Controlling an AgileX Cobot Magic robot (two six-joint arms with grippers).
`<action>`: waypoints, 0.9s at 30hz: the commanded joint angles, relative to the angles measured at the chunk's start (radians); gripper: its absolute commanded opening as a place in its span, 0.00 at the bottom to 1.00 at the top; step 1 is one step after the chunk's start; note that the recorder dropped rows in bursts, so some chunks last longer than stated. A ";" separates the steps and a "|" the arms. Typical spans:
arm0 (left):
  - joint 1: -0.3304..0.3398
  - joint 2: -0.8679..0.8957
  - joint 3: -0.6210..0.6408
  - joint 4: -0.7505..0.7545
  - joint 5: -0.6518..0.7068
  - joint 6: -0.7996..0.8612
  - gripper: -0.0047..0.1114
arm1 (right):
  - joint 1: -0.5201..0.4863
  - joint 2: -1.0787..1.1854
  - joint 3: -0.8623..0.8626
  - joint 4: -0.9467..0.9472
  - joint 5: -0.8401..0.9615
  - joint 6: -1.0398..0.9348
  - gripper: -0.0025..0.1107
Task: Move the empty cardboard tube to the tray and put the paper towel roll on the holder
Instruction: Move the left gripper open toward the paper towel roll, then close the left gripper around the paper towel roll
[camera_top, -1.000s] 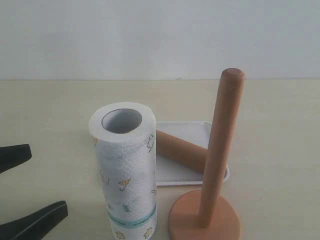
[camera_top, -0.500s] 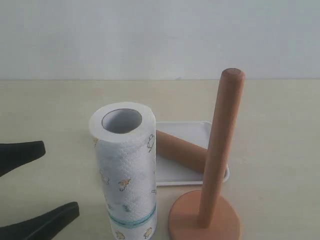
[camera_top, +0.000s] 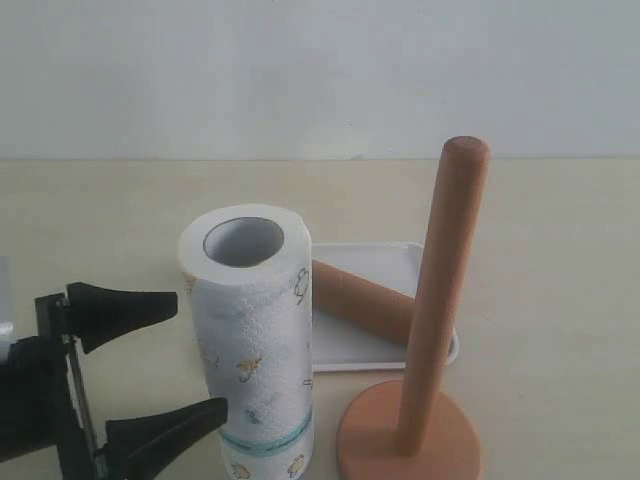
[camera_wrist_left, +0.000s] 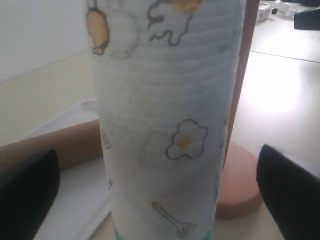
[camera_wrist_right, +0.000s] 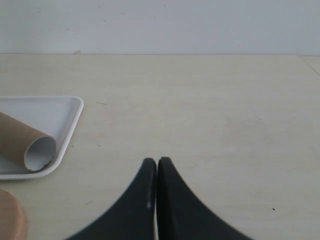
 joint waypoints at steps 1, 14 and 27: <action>-0.009 0.081 -0.071 0.081 -0.017 0.014 0.99 | -0.004 -0.005 -0.001 -0.006 -0.003 0.000 0.02; -0.051 0.127 -0.143 0.130 -0.017 0.001 0.99 | -0.004 -0.005 -0.001 -0.006 -0.003 0.000 0.02; -0.139 0.244 -0.249 0.038 -0.017 0.014 0.99 | -0.004 -0.005 -0.001 -0.006 -0.003 0.000 0.02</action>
